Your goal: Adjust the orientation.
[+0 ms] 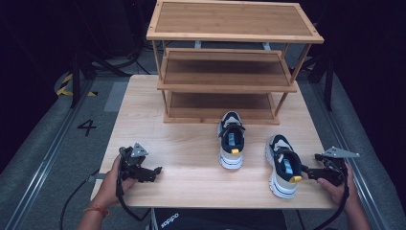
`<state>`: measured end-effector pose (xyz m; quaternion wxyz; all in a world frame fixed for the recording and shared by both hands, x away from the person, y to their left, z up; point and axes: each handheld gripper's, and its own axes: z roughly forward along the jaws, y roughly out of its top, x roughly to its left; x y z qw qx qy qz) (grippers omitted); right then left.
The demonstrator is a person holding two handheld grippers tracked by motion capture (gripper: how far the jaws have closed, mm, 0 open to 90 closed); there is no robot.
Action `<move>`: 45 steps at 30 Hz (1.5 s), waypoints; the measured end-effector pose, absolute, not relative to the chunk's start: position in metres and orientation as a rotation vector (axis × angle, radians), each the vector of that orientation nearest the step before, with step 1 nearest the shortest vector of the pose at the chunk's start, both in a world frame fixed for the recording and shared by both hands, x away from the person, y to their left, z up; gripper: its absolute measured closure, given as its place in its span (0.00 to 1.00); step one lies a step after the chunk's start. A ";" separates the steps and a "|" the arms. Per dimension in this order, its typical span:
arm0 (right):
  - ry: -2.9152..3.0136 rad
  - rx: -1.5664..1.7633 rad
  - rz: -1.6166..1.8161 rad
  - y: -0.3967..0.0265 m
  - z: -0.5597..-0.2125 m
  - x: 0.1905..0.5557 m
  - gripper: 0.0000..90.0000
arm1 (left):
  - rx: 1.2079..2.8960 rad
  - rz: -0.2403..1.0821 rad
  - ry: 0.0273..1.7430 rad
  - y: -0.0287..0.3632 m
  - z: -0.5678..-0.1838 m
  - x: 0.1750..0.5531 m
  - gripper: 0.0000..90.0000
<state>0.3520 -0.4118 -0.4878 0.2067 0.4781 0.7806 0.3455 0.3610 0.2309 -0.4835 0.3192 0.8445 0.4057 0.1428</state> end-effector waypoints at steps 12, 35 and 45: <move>2.175 1.331 0.963 -0.412 -0.488 0.352 0.17 | 2.350 0.346 0.953 0.203 -0.471 0.353 0.17; 2.176 1.329 0.963 -0.412 -0.488 0.352 0.17 | 2.479 0.249 0.460 0.098 -0.430 0.365 0.21; 2.177 1.327 0.963 -0.412 -0.488 0.352 0.17 | 2.442 0.284 0.312 0.053 -0.393 0.372 0.24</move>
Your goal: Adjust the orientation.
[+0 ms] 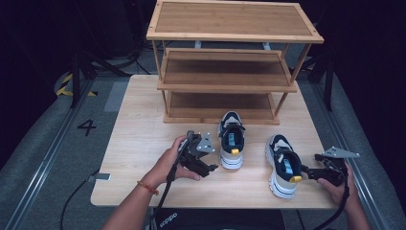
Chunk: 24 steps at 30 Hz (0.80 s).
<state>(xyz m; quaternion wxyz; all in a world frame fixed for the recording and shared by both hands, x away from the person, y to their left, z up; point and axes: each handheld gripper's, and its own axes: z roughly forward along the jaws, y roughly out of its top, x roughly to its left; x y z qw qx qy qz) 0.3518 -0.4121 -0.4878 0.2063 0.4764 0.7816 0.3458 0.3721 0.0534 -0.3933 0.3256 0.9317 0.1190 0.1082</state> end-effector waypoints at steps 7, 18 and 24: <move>2.178 1.327 0.963 -0.412 -0.488 0.352 0.17 | 2.459 0.269 0.261 0.032 -0.387 0.378 0.24; 2.177 1.328 0.965 -0.412 -0.488 0.352 0.17 | 2.507 0.246 0.180 -0.005 -0.381 0.392 0.27; 2.178 1.329 0.967 -0.412 -0.488 0.351 0.17 | 2.599 0.179 0.150 -0.024 -0.391 0.411 0.31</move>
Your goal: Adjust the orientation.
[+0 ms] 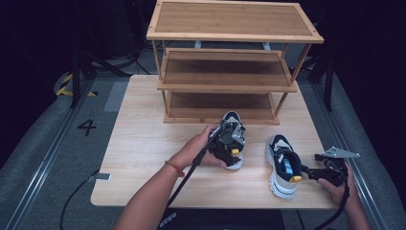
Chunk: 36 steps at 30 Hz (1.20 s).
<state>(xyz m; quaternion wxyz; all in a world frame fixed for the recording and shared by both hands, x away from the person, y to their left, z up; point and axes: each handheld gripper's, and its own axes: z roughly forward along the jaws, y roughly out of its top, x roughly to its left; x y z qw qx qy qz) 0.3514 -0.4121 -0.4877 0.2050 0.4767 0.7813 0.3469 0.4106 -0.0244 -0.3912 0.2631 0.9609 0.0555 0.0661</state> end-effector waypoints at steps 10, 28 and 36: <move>2.178 1.329 0.967 -0.412 -0.488 0.351 0.17 | 2.746 -0.017 0.063 -0.040 -0.412 0.432 0.54; 2.180 1.327 0.969 -0.412 -0.488 0.351 0.18 | 2.833 -0.053 -0.096 -0.041 -0.396 0.420 0.79; 2.180 1.328 0.971 -0.412 -0.488 0.351 0.18 | 2.800 0.043 -0.189 -0.027 -0.378 0.396 0.79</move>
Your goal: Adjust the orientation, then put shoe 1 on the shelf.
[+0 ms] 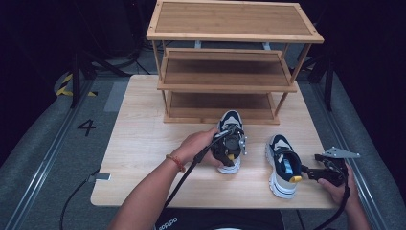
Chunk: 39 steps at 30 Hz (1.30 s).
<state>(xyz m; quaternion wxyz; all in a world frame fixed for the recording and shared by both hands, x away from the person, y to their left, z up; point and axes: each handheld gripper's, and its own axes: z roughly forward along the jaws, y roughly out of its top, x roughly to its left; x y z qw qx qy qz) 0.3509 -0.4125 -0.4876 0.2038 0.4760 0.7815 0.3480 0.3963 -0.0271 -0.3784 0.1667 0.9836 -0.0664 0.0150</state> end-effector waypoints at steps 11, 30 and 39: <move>2.180 1.322 0.967 -0.413 -0.488 0.350 0.18 | 2.756 0.154 -0.236 -0.014 -0.349 0.383 0.79; 2.183 1.317 0.969 -0.413 -0.488 0.350 0.19 | 2.719 0.274 -0.237 0.004 -0.294 0.368 0.78; 2.183 1.316 0.969 -0.413 -0.488 0.350 0.19 | 2.690 0.360 -0.212 0.013 -0.262 0.381 0.78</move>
